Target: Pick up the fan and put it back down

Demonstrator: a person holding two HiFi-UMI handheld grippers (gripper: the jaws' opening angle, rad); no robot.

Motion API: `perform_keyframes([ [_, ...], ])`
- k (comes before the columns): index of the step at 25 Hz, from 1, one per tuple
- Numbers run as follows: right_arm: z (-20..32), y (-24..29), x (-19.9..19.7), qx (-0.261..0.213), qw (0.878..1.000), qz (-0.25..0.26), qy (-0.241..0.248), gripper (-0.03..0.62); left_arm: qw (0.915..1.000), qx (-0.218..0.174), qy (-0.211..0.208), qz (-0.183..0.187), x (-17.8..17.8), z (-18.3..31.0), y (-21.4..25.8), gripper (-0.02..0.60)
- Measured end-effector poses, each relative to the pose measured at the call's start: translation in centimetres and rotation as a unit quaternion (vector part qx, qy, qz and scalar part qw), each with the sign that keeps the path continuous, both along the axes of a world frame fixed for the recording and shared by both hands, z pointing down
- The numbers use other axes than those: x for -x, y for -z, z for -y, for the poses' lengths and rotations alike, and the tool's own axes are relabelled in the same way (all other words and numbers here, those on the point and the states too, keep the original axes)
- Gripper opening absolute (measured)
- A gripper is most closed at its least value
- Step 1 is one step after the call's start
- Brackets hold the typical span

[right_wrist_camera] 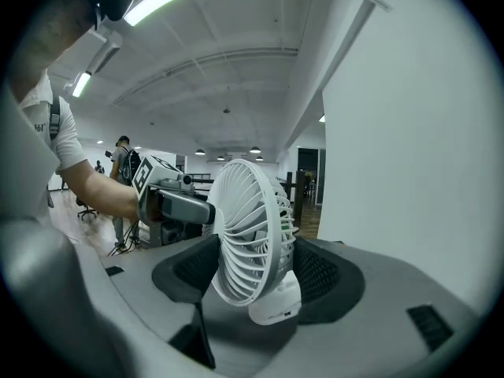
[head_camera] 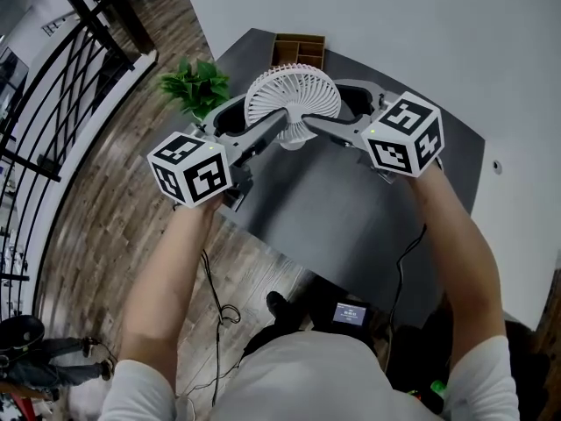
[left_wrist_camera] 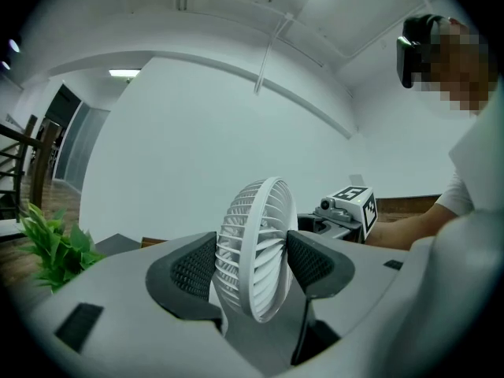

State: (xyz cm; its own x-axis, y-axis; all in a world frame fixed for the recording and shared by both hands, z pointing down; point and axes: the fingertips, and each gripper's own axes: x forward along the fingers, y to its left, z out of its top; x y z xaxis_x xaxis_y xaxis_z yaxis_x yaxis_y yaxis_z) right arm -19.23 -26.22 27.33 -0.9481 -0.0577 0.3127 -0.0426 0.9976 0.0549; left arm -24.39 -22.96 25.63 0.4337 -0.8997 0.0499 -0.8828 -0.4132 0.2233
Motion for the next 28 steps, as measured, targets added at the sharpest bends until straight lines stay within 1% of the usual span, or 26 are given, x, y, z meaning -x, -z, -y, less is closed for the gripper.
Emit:
perform_keyframes([
  [6, -1.8, 2.1, -0.6, -0.005, 1.0, 0.019, -0.003, 0.304, 0.9997, -0.024, 0.003, -0.004, -0.5, -1.8, 2.1, 0.295],
  [11, -2.7, 3.0, -1.0, -0.004, 1.0, 0.028, -0.004, 0.304, 0.9993, -0.037, 0.002, -0.004, -0.8, -2.6, 3.2, 0.295],
  [21, -5.1, 4.6, -2.1, -0.022, 0.999, 0.034, -0.006, 0.304, 0.9992, -0.041, -0.002, -0.004, -1.9, -5.0, 4.6, 0.295],
  [28, -8.2, 5.9, -3.2, -0.036, 0.999, 0.036, -0.005, 0.304, 0.9985, -0.054, -0.009, -0.008, -3.0, -7.9, 5.7, 0.295],
])
